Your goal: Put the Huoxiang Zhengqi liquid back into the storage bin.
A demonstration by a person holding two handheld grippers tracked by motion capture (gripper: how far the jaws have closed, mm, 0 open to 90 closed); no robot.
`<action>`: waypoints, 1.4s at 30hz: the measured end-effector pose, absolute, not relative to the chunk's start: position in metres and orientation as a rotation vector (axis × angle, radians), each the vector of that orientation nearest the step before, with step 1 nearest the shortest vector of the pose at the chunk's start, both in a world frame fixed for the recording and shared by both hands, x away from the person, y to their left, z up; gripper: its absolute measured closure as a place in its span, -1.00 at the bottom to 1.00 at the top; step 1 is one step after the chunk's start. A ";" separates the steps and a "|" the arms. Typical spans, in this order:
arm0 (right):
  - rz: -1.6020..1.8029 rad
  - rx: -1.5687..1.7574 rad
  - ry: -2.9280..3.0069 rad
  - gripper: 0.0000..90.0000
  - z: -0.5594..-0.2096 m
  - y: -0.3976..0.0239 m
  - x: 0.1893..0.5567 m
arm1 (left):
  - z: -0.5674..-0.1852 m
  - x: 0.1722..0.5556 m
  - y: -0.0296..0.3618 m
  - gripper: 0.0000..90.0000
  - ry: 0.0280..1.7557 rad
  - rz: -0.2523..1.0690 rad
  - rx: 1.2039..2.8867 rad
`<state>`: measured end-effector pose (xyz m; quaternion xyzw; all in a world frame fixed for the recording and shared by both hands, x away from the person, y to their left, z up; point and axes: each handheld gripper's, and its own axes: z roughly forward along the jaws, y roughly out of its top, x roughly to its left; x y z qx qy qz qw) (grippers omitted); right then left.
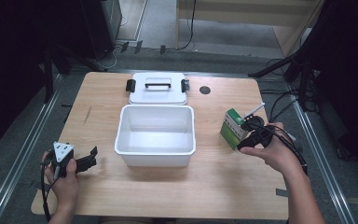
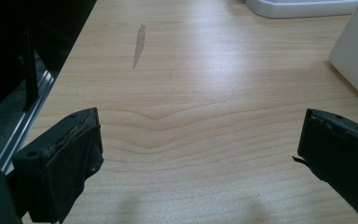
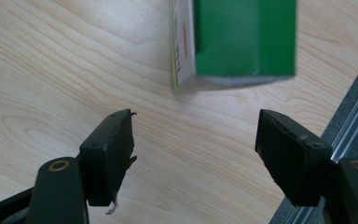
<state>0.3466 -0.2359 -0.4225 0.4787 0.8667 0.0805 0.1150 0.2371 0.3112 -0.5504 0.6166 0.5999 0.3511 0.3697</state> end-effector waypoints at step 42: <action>0.165 1.336 2.640 0.25 -0.406 -0.203 0.413 | -0.550 0.238 0.312 -0.99 1.541 0.895 1.586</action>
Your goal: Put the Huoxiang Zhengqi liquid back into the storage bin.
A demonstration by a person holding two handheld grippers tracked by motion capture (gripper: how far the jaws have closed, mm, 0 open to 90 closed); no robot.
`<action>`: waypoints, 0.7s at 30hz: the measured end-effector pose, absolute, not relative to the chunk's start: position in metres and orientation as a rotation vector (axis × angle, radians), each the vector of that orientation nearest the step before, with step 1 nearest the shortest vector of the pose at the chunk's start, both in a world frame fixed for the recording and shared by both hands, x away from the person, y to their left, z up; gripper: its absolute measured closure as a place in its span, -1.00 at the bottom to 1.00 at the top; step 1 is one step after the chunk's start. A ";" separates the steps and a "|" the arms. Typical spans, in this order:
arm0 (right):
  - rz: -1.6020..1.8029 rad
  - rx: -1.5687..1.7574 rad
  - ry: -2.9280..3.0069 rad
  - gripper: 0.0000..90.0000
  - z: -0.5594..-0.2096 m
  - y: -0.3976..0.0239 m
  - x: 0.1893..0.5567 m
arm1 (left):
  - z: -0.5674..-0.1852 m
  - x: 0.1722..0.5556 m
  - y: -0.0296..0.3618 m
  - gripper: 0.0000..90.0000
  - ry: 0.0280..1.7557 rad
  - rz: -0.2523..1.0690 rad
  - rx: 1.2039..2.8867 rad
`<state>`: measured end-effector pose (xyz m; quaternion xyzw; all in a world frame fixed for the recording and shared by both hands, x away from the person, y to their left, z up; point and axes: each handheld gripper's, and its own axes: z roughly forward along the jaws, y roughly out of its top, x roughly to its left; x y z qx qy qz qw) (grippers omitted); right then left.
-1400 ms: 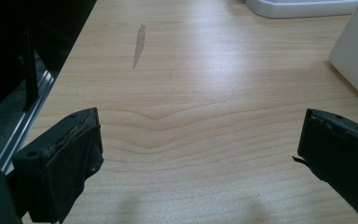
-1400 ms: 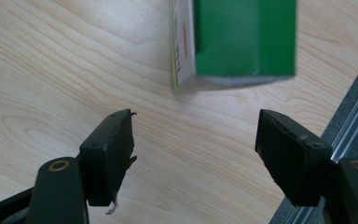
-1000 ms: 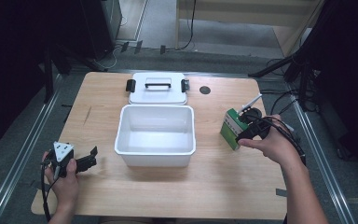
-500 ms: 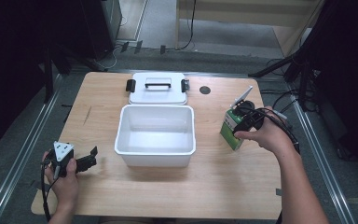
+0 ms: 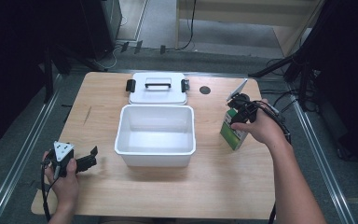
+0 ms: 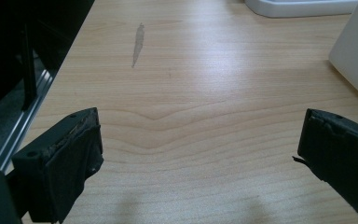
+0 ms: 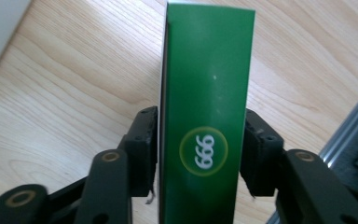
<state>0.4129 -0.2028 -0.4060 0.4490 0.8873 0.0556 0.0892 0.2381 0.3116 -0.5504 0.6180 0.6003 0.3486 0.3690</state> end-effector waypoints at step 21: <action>0.143 1.041 2.795 0.43 -0.396 -0.196 0.403 | -0.550 0.238 0.312 -0.99 1.542 0.890 1.588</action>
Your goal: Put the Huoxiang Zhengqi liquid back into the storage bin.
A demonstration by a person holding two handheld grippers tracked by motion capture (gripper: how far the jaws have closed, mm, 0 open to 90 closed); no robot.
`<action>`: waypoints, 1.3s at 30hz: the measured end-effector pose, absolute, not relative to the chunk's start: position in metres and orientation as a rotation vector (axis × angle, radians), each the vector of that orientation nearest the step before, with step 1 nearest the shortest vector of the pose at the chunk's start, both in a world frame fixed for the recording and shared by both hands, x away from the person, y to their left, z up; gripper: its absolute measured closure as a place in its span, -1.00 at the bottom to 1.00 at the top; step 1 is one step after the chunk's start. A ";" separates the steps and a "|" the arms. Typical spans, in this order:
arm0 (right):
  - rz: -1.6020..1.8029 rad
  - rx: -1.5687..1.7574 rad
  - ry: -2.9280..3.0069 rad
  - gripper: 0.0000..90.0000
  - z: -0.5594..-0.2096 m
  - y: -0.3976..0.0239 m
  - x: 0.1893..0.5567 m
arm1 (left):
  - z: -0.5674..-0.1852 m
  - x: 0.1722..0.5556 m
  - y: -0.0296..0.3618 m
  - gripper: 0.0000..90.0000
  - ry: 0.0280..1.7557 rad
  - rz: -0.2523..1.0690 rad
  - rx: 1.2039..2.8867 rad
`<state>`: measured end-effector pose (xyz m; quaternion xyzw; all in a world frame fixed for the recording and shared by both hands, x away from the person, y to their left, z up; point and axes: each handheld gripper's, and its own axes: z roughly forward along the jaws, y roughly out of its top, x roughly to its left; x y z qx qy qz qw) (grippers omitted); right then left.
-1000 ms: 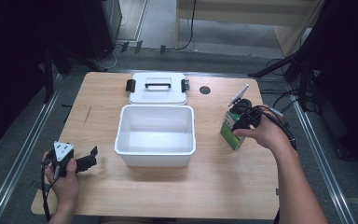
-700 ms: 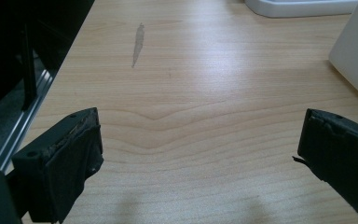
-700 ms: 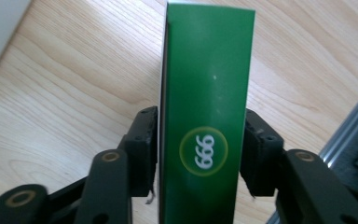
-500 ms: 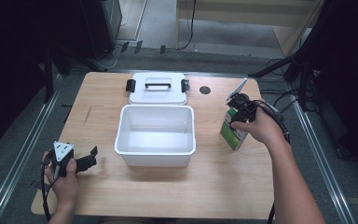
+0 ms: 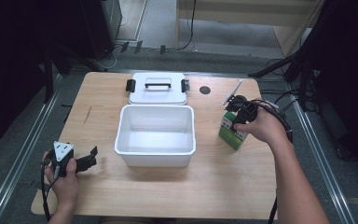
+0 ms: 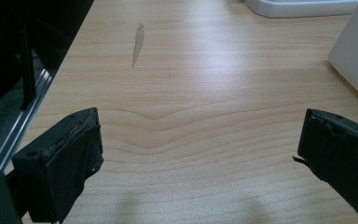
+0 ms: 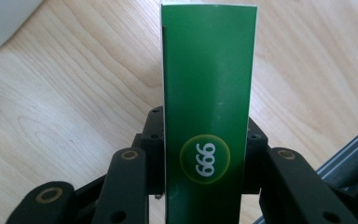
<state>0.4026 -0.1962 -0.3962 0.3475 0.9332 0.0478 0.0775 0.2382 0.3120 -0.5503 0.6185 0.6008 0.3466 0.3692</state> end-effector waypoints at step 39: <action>0.456 0.221 2.897 0.43 -0.271 -0.137 0.362 | -0.550 0.239 0.313 -0.99 1.541 0.883 1.578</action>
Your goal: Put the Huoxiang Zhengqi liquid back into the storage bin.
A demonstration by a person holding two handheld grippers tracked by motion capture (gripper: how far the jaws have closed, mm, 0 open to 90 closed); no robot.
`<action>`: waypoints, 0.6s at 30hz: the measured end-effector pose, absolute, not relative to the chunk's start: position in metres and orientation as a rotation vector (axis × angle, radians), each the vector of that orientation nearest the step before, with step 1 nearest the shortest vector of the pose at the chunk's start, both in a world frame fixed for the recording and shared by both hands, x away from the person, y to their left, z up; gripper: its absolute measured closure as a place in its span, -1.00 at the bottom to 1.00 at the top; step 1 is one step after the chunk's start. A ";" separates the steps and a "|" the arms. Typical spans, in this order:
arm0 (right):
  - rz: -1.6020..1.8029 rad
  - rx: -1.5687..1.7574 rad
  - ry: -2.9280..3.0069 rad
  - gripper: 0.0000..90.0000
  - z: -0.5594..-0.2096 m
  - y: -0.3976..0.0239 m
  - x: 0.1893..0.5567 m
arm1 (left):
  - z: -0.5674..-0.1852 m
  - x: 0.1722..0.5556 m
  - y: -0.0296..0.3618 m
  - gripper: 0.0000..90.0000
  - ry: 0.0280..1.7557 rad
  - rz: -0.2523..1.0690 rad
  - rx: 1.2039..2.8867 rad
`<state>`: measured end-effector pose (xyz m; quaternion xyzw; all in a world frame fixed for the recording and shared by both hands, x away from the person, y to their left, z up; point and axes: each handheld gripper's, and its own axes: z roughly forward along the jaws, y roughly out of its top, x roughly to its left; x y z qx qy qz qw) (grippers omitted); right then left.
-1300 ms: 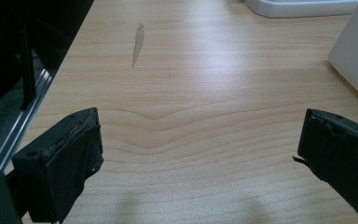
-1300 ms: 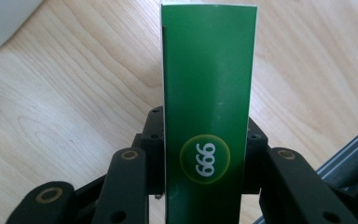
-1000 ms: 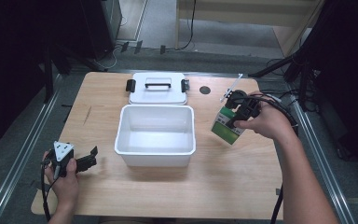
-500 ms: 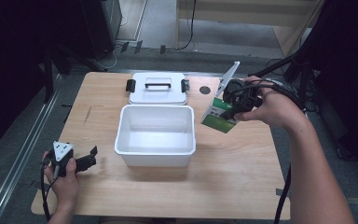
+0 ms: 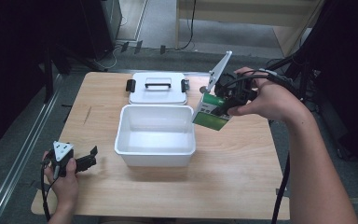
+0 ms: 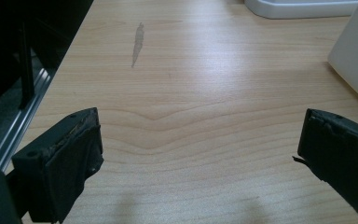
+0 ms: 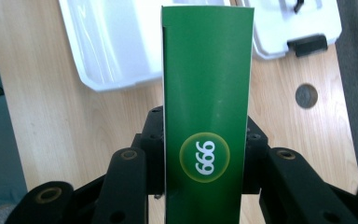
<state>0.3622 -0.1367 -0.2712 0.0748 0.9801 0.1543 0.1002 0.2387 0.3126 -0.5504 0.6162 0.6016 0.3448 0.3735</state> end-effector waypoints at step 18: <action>0.499 0.030 2.924 0.42 -0.260 -0.080 0.356 | -0.550 0.239 0.313 -0.99 1.544 0.877 1.574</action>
